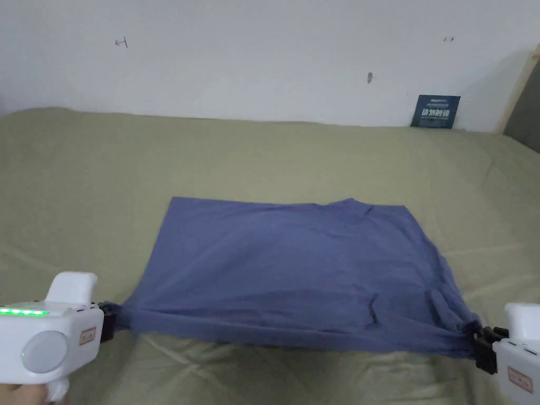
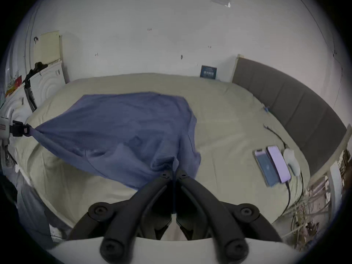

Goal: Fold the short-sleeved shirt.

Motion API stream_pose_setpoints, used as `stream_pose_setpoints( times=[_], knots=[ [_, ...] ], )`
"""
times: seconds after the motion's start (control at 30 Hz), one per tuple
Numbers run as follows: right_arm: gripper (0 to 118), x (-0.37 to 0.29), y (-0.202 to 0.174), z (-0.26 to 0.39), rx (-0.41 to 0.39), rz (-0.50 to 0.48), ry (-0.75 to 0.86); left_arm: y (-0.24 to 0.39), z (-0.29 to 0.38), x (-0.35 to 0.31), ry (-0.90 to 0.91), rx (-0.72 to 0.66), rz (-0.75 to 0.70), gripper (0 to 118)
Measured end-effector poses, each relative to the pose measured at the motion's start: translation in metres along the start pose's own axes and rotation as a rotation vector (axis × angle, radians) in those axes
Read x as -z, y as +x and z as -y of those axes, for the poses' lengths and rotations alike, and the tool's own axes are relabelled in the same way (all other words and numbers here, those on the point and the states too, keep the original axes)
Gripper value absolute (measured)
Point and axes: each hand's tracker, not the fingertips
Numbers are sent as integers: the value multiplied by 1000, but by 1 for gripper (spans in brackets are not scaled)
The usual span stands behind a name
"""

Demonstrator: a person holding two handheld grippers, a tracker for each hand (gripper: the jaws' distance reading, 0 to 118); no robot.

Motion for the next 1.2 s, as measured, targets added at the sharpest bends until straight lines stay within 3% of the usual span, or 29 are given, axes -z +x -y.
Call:
stream_pose_setpoints(
  times=[0.17,0.53,0.57,0.6,0.63,0.67,0.7,0.73,0.77,0.93,0.97,1.0,1.03,1.1,1.13,1.2],
  knots=[
    [1,-7,4,29,57,-21,-39,-9,28,-7,-39,-34,20,2],
    [2,13,2,49,42,-15,-144,-8,43,2,-77,-85,40,2],
    [6,15,3,52,51,-27,-169,-7,43,3,-78,-87,40,3],
    [18,16,3,53,55,-27,-176,-7,43,4,-81,-90,41,6],
    [47,16,3,55,59,-26,-181,-7,43,4,-84,-90,45,19],
    [96,15,4,55,63,-16,-186,-7,46,3,-85,-91,48,62],
    [118,15,7,57,72,-12,-200,-7,46,2,-87,-92,52,100],
    [113,14,9,58,90,-11,-211,-8,46,1,-94,-96,63,118],
    [109,7,11,60,121,-16,-119,-8,49,-1,-95,-99,70,118],
    [111,-13,15,58,147,-23,-179,-10,51,-25,-67,-114,30,113],
    [107,-18,13,55,144,-24,-181,-12,52,-30,-72,-118,28,109],
    [98,-24,12,55,128,-24,-176,-14,53,-36,-79,-122,26,99],
    [80,-29,12,56,101,-13,-165,-15,55,-41,-83,-127,19,80],
    [21,-40,5,56,61,6,-152,-21,62,-42,-98,-130,28,6],
    [0,-42,2,59,62,9,-138,-24,65,-42,-97,-140,29,0],
    [0,-44,3,57,73,-8,-130,-26,66,-39,-110,-136,46,0]
  ],
)
